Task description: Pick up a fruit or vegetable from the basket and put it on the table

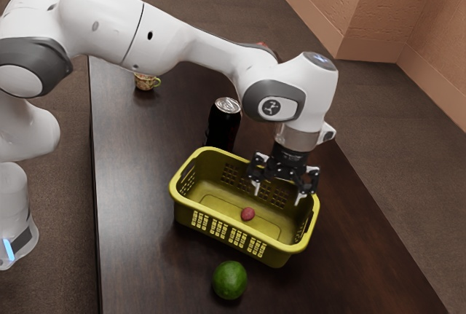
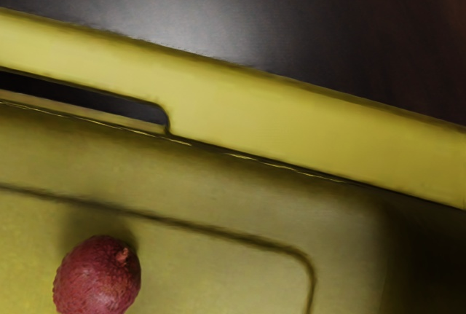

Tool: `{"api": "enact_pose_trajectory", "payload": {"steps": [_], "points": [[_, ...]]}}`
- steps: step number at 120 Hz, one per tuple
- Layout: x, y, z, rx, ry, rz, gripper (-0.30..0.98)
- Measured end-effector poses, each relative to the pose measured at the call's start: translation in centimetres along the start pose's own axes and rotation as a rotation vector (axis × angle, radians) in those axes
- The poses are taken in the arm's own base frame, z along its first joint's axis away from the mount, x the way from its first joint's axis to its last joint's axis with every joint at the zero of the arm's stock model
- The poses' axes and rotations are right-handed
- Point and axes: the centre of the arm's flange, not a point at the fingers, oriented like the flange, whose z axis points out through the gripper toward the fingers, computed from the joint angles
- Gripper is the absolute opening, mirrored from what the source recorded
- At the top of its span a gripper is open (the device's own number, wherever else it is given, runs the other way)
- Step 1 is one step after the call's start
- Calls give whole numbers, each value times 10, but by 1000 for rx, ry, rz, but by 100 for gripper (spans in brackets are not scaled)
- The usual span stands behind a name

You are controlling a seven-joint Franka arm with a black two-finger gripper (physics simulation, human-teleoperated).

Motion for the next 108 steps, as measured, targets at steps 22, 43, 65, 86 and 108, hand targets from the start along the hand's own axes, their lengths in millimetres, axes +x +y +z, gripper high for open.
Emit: {"api": "enact_pose_trajectory", "payload": {"steps": [22,43,65,86,108], "points": [[2,-1,2,-9,2,-8,67],[-3,-1,9,-2,8,-3,67],[3,-13,27,24,1,-8,68],[5,-21,43,37,-6,8,69],[8,-26,46,31,-12,38,69]]}}
